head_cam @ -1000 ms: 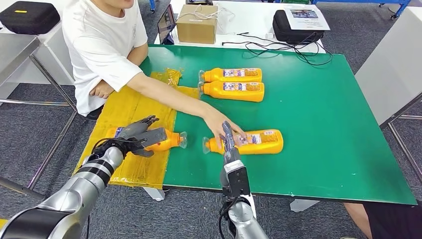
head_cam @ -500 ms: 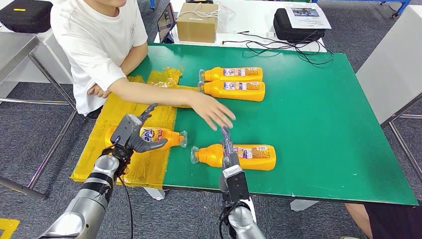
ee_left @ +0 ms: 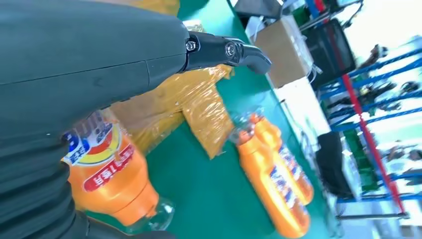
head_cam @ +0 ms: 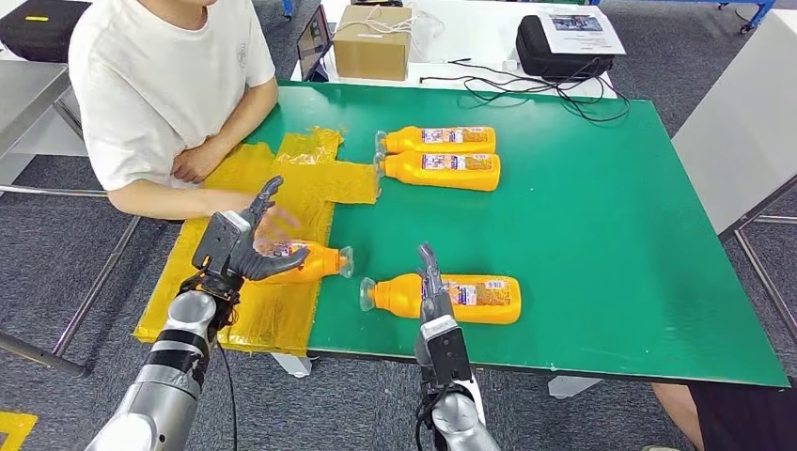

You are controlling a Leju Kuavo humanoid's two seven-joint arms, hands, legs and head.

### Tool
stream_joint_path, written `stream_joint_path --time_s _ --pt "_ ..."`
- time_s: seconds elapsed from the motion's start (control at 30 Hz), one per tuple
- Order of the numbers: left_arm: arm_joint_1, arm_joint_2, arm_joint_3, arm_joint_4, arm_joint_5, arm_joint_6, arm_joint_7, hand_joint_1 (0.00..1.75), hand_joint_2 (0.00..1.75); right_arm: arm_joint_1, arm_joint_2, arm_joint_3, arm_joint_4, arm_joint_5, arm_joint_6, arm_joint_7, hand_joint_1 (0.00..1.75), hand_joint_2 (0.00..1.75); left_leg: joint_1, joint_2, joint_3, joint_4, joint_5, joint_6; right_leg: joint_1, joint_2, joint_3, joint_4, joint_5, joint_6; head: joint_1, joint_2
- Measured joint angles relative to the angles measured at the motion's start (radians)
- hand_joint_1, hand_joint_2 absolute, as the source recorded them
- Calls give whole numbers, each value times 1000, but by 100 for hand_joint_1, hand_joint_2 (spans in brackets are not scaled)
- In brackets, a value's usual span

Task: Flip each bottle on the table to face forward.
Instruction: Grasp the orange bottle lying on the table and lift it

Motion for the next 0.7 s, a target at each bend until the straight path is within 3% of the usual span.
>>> stream_joint_path --time_s 0.07,0.13,0.2,0.23,0.3,0.4,0.53,0.7 --pt "13 -6 5 -43 3 0 2 0 175 3 -2 2 0 0 -1 0 0 0 0 0 0 0 0 0 0 0 0 0 0 0 0 0" --pt "49 -16 14 -143 88 -2 -2 0 175 6 -14 10 1 79 -57 11 0 87 0 0 -1 0 0 0 0 0 -1 0 0 0 0 0" --pt "115 -32 18 -314 238 -5 -7 0 175 7 -52 21 3 307 -165 75 0 175 0 0 -1 0 0 0 0 0 -1 0 0 0 0 0" --pt "153 -41 18 -400 304 -7 -6 0 175 4 -80 25 5 450 -206 135 0 175 0 0 -2 0 0 0 -1 0 -1 0 0 0 0 0" --pt "204 -53 18 -479 352 5 -3 0 175 -16 -135 25 11 617 -178 265 0 175 -1 0 -2 0 -1 1 -2 0 -1 -1 0 0 0 0" --pt "275 -72 15 -554 378 20 -7 0 175 -56 -203 17 31 745 -131 376 0 175 -3 0 -2 0 -1 1 -3 0 -1 -1 0 1 0 0" --pt "405 -105 0 -637 344 62 -36 0 175 -172 -314 -4 96 869 -31 463 0 175 -3 0 -2 0 0 2 -3 0 -1 -1 1 2 0 0" --pt "467 -118 -13 -661 319 82 -46 0 175 -250 -371 -9 141 901 8 485 0 175 -3 0 -2 1 0 2 -3 0 -1 -1 1 2 0 0"
